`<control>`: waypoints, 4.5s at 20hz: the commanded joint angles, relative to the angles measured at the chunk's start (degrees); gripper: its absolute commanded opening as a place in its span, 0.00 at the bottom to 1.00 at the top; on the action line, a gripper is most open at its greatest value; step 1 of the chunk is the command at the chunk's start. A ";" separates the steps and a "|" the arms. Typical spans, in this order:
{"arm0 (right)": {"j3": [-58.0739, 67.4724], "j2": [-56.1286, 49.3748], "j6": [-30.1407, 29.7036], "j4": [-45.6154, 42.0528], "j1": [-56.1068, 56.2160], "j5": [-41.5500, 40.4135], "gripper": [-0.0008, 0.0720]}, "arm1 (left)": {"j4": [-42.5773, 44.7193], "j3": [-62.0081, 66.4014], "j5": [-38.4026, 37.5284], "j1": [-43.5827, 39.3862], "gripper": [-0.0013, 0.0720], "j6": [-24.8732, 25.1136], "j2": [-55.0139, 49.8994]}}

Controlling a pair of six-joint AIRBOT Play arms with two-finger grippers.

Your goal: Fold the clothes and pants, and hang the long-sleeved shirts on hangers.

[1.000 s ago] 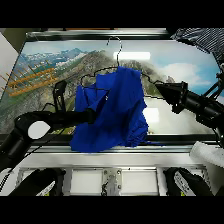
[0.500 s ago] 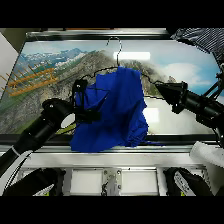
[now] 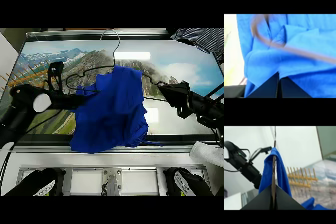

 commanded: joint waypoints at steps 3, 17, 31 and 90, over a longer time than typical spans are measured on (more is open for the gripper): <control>0.00 0.04 -0.46 3.21 0.04 3.50 0.02 | -12.79 5.09 -1.97 10.51 0.03 9.70 -3.76; 0.00 0.04 0.85 -3.82 -0.07 -4.37 0.02 | -12.20 16.26 -9.05 14.43 0.03 15.67 -7.78; 0.00 1.11 3.76 -6.03 -0.02 -5.09 0.02 | -11.34 16.26 -9.01 15.85 0.03 17.92 -9.42; -9.70 -0.20 -19.69 18.69 21.22 -16.33 0.02 | -10.93 33.92 -12.66 2.03 0.78 16.81 -1.14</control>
